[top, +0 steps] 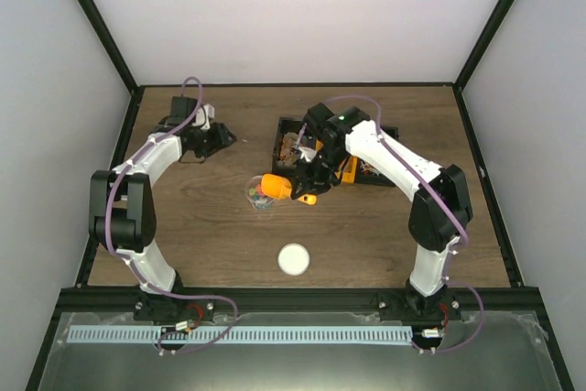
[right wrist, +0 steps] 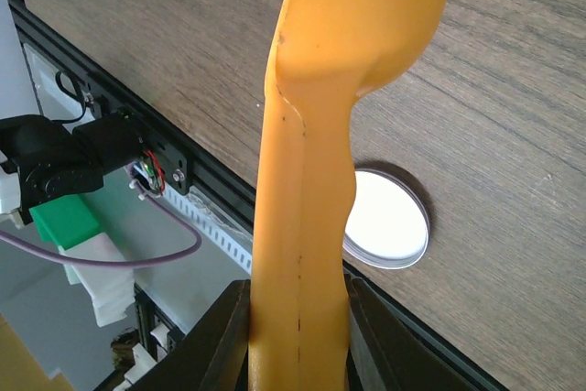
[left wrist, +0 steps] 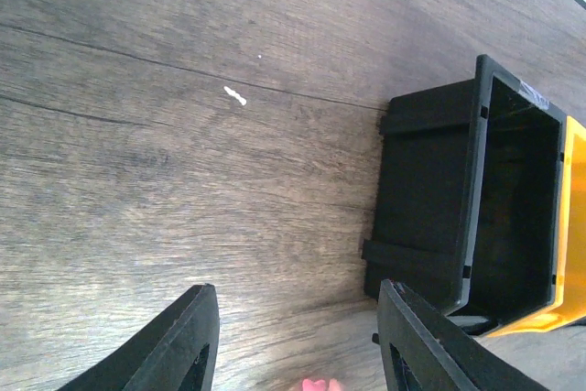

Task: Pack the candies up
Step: Place the fake candies in the packing bottle, then adjust the spatula.

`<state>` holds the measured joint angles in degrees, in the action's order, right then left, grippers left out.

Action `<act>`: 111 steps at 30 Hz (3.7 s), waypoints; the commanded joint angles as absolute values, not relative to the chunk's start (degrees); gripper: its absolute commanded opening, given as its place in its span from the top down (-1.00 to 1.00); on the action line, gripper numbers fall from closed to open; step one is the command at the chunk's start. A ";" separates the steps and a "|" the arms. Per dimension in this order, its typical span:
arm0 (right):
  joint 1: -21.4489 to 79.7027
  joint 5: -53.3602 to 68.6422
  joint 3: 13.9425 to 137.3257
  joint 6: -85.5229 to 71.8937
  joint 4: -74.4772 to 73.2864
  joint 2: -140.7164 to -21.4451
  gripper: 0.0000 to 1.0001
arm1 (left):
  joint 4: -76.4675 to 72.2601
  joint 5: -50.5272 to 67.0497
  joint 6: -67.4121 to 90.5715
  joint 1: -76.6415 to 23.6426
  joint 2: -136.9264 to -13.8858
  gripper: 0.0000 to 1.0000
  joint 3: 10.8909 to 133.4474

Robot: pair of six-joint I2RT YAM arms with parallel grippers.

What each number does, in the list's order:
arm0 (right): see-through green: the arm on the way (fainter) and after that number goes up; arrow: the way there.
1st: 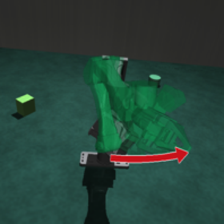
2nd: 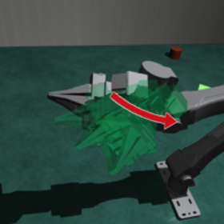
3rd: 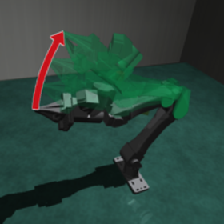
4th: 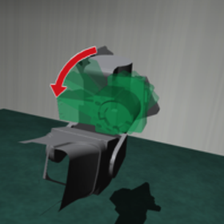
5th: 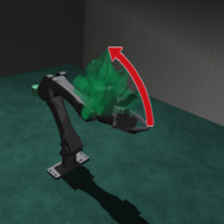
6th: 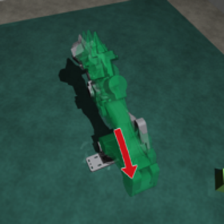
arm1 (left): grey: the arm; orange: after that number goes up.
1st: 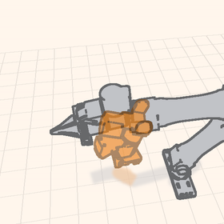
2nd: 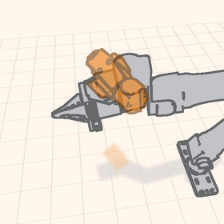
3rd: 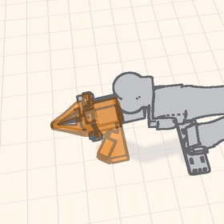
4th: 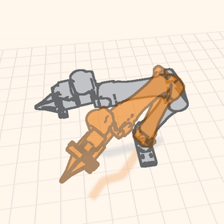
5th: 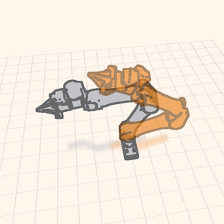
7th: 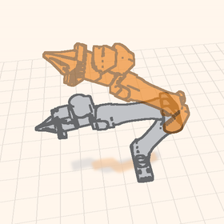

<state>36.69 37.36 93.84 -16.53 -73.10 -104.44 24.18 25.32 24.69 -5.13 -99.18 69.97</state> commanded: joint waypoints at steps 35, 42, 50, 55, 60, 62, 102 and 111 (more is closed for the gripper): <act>25.00 55.44 75.07 -23.25 -48.09 -83.86 0.99 | -13.81 56.65 43.26 -4.03 -88.12 -0.24 55.19; 16.35 47.29 71.07 -20.07 -48.23 -83.52 0.99 | -12.38 51.45 44.07 -6.18 -88.19 -0.22 56.00; 15.18 57.50 67.06 -24.60 -39.46 -80.57 0.99 | -7.36 52.27 41.83 -13.27 -95.30 -0.71 68.33; 12.89 63.52 61.33 -24.88 -35.56 -80.00 0.99 | -15.40 51.57 46.88 -16.32 -94.93 -1.00 65.78; 12.56 70.98 60.20 -23.68 -32.40 -78.22 0.99 | -15.33 51.15 44.78 -17.51 -95.33 -1.00 62.97; 12.49 72.32 59.84 -24.34 -31.62 -77.50 0.99 | -19.56 52.91 46.86 -17.57 -95.37 -0.85 61.65; 12.51 73.96 57.06 -27.37 -30.20 -74.29 0.99 | -24.53 56.79 51.86 -17.58 -96.68 0.17 62.36; 12.49 73.84 57.88 -27.43 -30.56 -74.52 0.99 | -23.83 57.39 51.07 -17.58 -96.71 0.74 62.12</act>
<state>12.93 72.42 56.51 -27.97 -30.79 -74.59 -23.35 56.25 52.05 -17.61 -96.68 62.50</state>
